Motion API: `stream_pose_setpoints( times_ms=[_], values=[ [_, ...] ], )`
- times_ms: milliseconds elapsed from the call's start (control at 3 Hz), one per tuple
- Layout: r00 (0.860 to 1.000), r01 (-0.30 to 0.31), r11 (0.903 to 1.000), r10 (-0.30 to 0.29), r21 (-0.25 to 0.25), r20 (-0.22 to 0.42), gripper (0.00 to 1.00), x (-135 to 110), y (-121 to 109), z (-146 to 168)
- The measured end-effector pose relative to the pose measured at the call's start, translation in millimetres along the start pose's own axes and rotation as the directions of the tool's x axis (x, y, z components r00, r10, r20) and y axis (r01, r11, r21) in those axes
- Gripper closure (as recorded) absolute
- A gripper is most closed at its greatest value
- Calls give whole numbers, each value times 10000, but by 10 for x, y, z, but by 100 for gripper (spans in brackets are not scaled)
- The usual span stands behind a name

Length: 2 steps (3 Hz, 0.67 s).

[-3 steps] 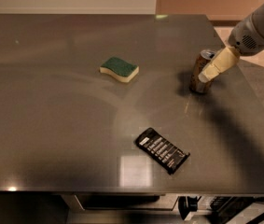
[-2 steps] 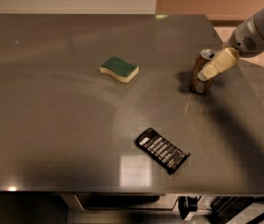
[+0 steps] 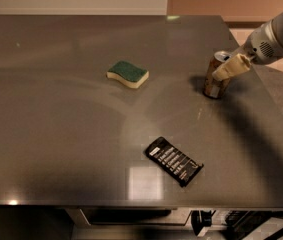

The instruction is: Knock orange can over

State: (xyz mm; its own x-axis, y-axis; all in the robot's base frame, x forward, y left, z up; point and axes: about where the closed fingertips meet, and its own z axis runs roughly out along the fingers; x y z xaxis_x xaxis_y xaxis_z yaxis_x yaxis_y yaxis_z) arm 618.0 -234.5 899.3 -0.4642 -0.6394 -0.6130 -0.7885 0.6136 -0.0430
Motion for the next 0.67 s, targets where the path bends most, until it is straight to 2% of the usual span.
stream_pose_setpoints(
  times_ms=[333,667],
  values=[
    [9978,642,9978,-645,-191,-172,78,-109,106,-35],
    [9739,1886,9806,-1937,-531,-1181,99,-314,259,-144]
  ],
)
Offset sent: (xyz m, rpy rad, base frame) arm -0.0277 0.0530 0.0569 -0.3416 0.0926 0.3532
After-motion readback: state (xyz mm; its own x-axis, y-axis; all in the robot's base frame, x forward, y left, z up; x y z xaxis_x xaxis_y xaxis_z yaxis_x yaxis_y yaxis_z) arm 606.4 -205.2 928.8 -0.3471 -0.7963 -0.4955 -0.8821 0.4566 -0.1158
